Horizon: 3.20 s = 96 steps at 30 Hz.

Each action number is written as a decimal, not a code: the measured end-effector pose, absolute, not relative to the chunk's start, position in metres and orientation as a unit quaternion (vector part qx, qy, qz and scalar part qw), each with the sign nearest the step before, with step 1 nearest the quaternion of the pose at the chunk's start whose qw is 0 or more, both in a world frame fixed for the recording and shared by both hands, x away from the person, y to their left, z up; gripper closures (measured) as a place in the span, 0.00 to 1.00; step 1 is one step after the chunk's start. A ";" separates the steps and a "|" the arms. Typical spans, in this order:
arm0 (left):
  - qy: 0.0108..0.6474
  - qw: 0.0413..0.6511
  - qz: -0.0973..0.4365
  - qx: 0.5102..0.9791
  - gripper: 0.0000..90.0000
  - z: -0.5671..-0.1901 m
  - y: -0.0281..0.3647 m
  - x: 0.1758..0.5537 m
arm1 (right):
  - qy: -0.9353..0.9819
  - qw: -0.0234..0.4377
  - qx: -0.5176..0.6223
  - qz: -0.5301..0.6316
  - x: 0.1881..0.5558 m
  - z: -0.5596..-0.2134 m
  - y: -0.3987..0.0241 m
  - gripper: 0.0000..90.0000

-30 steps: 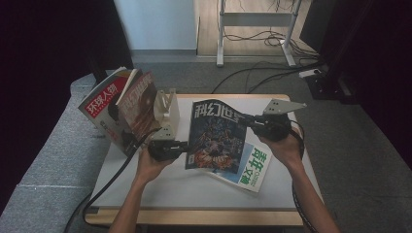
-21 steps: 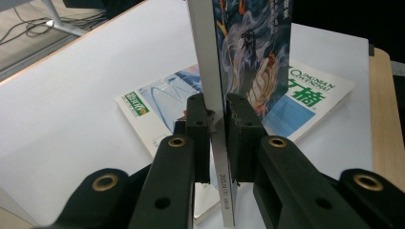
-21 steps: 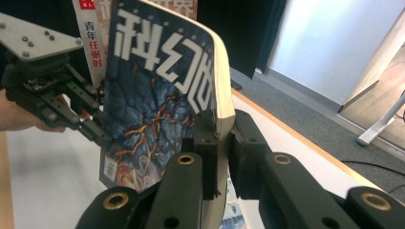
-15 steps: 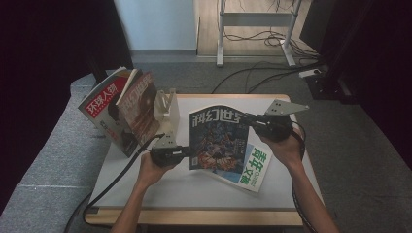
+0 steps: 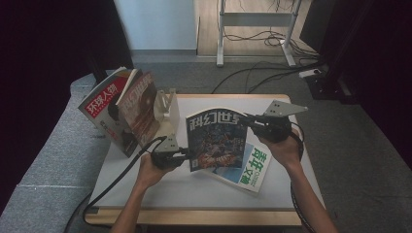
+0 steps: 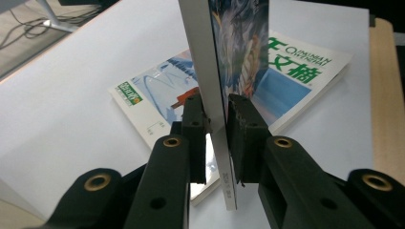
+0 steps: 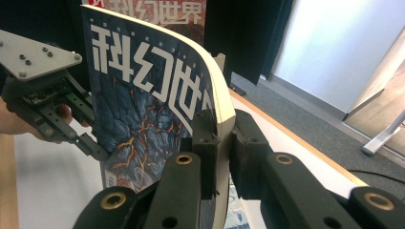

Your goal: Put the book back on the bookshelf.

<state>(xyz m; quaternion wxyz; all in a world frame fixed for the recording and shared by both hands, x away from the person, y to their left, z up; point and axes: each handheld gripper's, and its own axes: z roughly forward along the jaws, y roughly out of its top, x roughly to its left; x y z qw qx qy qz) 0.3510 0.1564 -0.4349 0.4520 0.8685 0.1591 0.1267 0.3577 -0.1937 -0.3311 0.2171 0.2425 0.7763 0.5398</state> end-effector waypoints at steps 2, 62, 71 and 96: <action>0.160 0.460 0.127 0.864 0.86 -0.432 0.155 0.351 | 0.776 0.215 0.243 0.541 0.358 -0.331 -0.195 0.89; 0.179 0.494 0.146 0.838 0.89 -0.329 0.132 0.358 | 0.781 0.207 0.228 0.543 0.356 -0.331 -0.193 0.87; 0.177 0.498 0.132 0.838 0.91 -0.329 0.134 0.360 | 0.787 0.208 0.234 0.531 0.357 -0.337 -0.202 0.82; 0.184 0.494 0.132 0.839 0.91 -0.329 0.133 0.362 | 0.765 0.251 0.370 0.463 0.358 -0.402 -0.272 0.37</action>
